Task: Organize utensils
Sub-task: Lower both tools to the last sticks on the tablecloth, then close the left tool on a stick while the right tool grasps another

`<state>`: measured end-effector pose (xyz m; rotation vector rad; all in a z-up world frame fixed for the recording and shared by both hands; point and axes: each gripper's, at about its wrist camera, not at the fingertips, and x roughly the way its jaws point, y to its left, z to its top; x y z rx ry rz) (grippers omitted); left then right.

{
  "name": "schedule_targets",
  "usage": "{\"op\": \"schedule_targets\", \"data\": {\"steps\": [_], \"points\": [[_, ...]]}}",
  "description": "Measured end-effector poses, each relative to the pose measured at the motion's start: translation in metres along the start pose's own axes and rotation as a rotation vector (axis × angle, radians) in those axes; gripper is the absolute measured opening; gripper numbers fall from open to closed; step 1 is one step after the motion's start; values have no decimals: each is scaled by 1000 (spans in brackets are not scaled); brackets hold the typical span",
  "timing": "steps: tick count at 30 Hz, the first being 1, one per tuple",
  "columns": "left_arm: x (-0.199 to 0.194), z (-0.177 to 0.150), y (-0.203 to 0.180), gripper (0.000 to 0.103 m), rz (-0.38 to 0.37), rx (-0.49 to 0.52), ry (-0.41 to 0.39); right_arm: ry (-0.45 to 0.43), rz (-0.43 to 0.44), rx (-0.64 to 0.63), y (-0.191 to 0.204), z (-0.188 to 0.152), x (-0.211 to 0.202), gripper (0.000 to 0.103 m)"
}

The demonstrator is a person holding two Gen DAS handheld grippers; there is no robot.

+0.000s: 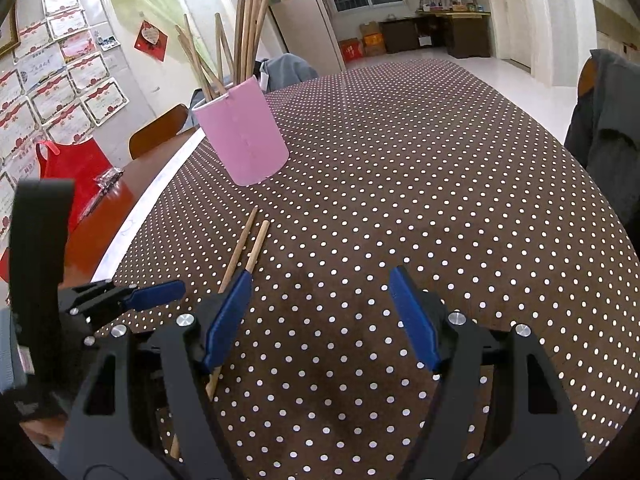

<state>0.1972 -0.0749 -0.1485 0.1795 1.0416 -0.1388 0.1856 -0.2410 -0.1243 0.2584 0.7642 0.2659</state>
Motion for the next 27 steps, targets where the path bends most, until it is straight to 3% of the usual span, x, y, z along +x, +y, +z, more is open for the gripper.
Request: {"op": "schedule_targets", "data": {"steps": [7, 9, 11, 13, 20, 27], "points": [[9, 20, 8, 42, -65, -6, 76, 10, 5, 42, -10, -1, 0, 71], [13, 29, 12, 35, -65, -16, 85, 21, 5, 41, -10, -1, 1, 71], [15, 34, 13, 17, -67, -18, 82, 26, 3, 30, -8, -1, 2, 71], [15, 35, 15, 8, -72, -27, 80, 38, -5, 22, -7, -1, 4, 71], [10, 19, 40, 6, -117, -108, 38, 100, -9, 2, 6, 5, 14, 71], [-9, 5, 73, 6, -133, -209, -49, 255, -12, -87, 43, 14, 38, 71]]}}
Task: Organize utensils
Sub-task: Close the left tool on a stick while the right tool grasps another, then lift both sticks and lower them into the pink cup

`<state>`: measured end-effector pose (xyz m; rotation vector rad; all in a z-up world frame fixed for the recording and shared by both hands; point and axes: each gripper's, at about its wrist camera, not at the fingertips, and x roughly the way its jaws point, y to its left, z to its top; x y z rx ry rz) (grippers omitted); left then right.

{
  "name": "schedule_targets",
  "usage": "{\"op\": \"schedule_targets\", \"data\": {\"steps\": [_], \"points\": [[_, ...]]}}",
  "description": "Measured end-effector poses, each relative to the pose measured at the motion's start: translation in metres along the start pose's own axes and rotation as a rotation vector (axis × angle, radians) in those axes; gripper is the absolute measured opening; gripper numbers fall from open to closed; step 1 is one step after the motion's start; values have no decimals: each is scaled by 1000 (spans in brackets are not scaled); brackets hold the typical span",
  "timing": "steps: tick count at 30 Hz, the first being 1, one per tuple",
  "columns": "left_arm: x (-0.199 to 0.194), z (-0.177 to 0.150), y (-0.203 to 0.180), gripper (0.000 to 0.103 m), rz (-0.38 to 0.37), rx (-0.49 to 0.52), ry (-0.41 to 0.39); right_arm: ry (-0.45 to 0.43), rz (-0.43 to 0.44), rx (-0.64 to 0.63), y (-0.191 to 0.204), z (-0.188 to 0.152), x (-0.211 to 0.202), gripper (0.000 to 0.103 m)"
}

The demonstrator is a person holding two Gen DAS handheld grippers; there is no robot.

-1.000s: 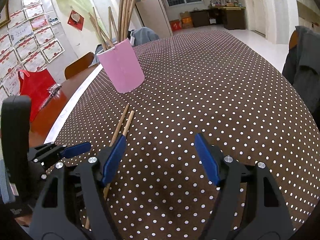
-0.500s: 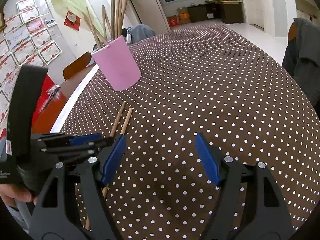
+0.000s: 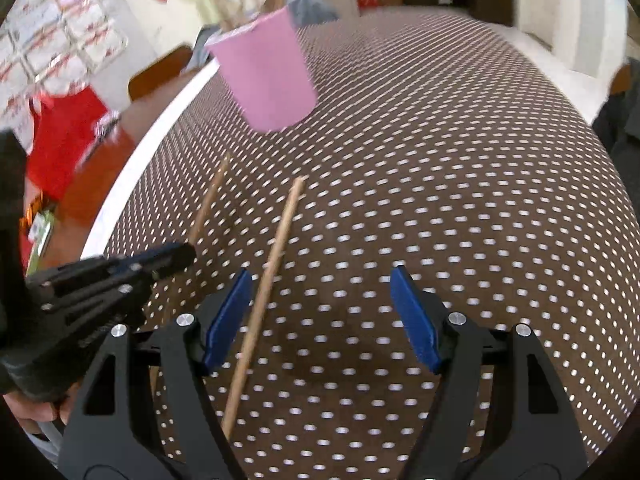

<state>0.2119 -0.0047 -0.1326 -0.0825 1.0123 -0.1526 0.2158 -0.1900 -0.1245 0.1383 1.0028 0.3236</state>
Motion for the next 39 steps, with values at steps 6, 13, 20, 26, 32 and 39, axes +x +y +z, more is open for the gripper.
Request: {"op": "schedule_targets", "data": {"steps": [6, 13, 20, 26, 32, 39], "points": [[-15, -10, 13, 6, 4, -35, -50, 106, -39, -69, 31, 15, 16, 39], [-25, -16, 17, 6, -14, -40, -73, 191, -114, -111, 48, 25, 32, 28], [-33, -16, 17, 6, -43, -64, -111, 233, -148, -134, 53, 36, 47, 11], [-40, -15, 16, 6, -57, -70, -157, 222, -126, -132, 44, 49, 51, 8], [-46, -13, 10, 6, -70, -57, -184, 166, -71, -118, 28, 40, 34, 6], [-59, -9, 4, 6, -92, -44, -250, 33, 24, -97, 16, 41, -3, 6]]}}
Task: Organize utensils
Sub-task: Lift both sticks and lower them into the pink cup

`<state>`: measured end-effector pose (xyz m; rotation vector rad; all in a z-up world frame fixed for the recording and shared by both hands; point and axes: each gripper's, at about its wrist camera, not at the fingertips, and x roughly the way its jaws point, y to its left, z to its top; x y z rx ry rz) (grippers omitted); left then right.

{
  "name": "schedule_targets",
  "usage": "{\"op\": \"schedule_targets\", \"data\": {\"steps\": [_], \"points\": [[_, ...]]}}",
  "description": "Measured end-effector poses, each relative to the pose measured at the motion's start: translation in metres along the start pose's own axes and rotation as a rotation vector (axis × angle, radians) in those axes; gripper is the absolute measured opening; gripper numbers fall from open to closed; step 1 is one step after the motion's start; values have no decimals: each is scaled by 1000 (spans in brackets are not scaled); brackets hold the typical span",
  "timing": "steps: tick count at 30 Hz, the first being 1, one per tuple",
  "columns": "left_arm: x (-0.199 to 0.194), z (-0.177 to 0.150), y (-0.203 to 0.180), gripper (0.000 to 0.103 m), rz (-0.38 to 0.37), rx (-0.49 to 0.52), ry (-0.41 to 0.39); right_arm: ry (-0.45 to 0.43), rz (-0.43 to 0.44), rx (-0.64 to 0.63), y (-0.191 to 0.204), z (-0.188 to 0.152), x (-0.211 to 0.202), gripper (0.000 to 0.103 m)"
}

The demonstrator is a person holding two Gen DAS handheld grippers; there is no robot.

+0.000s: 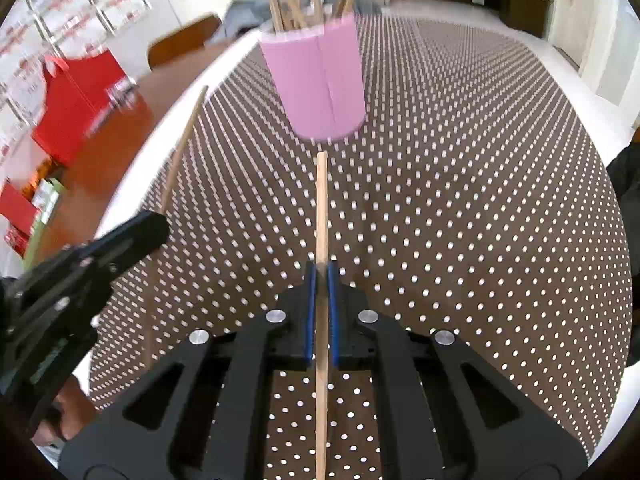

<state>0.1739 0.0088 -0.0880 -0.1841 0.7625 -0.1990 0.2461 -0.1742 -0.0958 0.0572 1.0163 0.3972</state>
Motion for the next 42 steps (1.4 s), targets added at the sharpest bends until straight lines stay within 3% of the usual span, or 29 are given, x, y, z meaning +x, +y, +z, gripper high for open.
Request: {"op": "schedule_targets", "data": {"steps": [9, 19, 25, 30, 42], "points": [[-25, 12, -19, 6, -37, 35, -120, -226, 106, 9, -7, 1, -66, 6], [-53, 48, -44, 6, -56, 98, -308, -456, 173, 17, 3, 18, -122, 6], [-62, 77, -48, 6, -120, 88, -468, -595, 151, -16, 11, 37, -136, 6], [-56, 96, -49, 6, -148, 80, -547, -678, 141, -15, 8, 51, -139, 6], [-37, 129, -32, 6, -149, 31, -758, -886, 117, -9, 10, 87, -130, 6]]}}
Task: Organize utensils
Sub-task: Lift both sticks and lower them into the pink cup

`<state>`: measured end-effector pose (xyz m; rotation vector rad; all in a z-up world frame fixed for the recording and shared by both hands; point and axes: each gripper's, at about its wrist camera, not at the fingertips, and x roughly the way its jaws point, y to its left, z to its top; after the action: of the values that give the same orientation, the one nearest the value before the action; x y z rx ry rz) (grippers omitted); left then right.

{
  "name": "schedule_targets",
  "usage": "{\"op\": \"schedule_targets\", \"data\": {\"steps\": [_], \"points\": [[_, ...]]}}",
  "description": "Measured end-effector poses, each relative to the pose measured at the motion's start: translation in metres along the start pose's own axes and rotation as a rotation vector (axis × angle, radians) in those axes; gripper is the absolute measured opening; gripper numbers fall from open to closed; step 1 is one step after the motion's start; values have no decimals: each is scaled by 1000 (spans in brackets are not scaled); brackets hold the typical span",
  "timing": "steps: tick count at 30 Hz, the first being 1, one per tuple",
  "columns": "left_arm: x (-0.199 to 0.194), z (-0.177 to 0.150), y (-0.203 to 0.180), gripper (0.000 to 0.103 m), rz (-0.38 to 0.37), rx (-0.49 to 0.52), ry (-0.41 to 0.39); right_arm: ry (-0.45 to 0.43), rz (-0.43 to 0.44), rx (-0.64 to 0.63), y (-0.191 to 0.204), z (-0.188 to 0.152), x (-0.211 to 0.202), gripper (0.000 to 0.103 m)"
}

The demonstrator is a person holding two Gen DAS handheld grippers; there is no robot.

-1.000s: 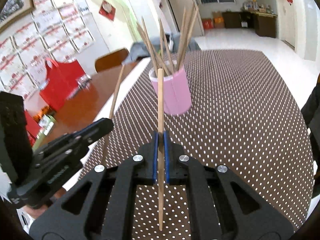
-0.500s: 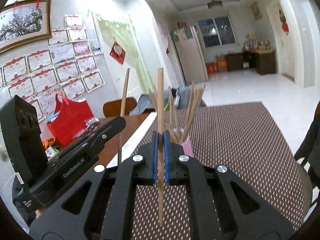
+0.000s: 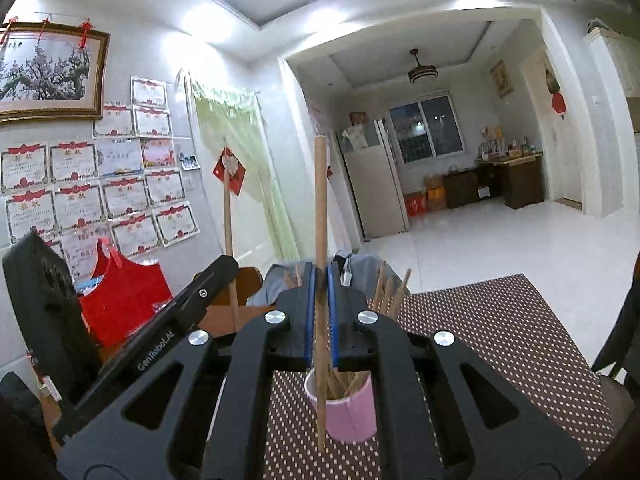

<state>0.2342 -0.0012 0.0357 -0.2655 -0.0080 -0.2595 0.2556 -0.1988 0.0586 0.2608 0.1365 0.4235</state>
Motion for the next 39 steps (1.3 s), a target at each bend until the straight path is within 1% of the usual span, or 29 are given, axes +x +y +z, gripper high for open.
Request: {"op": "schedule_targets", "data": {"steps": [3, 7, 13, 18, 23, 28, 34, 37, 39], "points": [[10, -3, 3, 6, 23, 0, -44, -31, -3, -1, -1, -3, 12, 6], [25, -8, 11, 6, 46, 0, -83, -49, -5, 0, -1, -7, 28, 6], [44, -16, 20, 6, 67, -21, -114, -89, -27, 16, -10, -13, 38, 6], [56, -26, 23, 6, 91, -10, -138, -114, -38, -3, -9, -16, 48, 6], [66, -36, 26, 6, 117, 7, -129, -82, -41, -10, -12, -24, 61, 6], [74, -45, 30, 6, 135, 23, -103, -59, -45, -1, -13, -25, 64, 6], [78, -53, 33, 6, 165, 40, -98, -35, -45, 0, -13, -26, 68, 6], [82, -57, 35, 6, 163, 25, -61, -25, -43, 0, -12, -26, 69, 6], [84, -59, 32, 6, 171, 40, -28, -12, -40, 0, -11, -26, 71, 6]]}}
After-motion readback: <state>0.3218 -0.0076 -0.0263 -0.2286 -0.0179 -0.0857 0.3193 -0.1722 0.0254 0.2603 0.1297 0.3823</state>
